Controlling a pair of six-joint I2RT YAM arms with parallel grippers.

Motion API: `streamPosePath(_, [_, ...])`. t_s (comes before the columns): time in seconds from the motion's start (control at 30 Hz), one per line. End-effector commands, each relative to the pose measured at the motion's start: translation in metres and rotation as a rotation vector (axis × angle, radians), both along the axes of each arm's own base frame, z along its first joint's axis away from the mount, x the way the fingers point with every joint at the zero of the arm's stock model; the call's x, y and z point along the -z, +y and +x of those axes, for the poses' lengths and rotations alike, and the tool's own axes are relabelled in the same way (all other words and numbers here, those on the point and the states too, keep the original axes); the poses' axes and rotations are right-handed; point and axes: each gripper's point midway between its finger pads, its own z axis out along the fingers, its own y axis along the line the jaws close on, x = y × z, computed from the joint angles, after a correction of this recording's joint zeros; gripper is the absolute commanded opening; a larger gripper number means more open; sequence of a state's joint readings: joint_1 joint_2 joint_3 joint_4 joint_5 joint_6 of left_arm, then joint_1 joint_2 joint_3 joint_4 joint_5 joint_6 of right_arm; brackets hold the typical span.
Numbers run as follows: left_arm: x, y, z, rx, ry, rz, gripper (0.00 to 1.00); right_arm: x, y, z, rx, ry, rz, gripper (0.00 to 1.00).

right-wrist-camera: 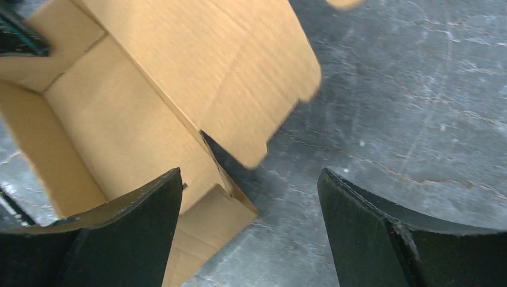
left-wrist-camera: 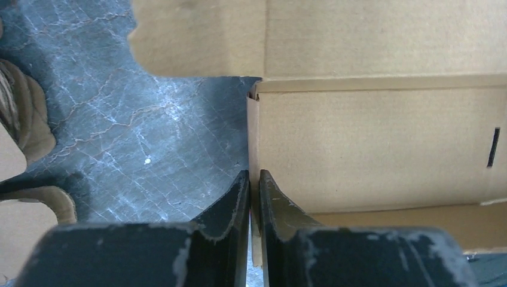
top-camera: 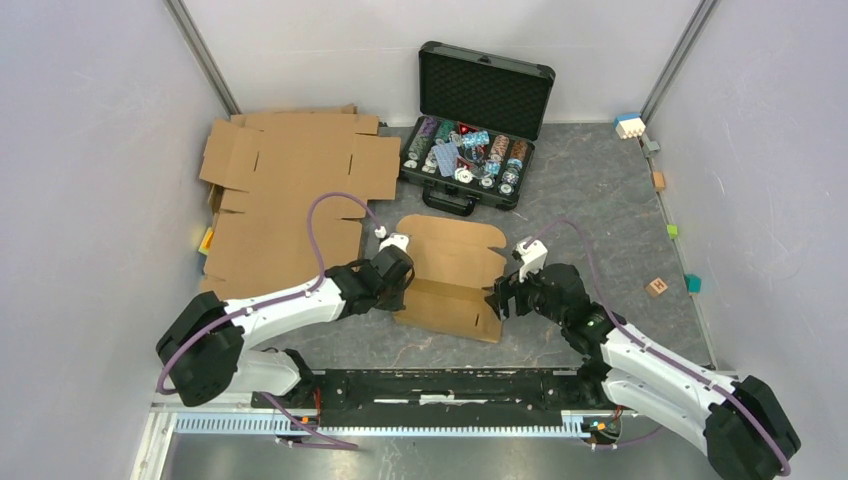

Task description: Fold the paper box

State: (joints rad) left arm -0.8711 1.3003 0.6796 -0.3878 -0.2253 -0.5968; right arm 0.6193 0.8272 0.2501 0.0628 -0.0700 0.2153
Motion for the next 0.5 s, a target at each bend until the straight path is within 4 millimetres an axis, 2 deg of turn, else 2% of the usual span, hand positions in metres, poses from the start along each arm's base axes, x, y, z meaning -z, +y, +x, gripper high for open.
streamPosePath(0.0, [-0.014,-0.003,0.016,-0.018,-0.089,-0.009,0.16,-0.031,0.013,0.008,0.072,-0.066,0.100,0.89])
streamPosePath(0.13, [-0.015,-0.005,0.018,-0.044,-0.131,-0.069,0.14,-0.031,0.016,0.003,0.108,-0.041,0.122,0.95])
streamPosePath(0.23, [-0.014,0.001,0.021,-0.080,-0.161,-0.061,0.11,-0.031,0.021,-0.001,0.098,-0.038,0.118,0.98])
streamPosePath(0.47, [-0.012,0.014,0.026,-0.143,-0.211,-0.032,0.10,-0.007,0.013,-0.002,0.121,0.008,-0.043,0.98])
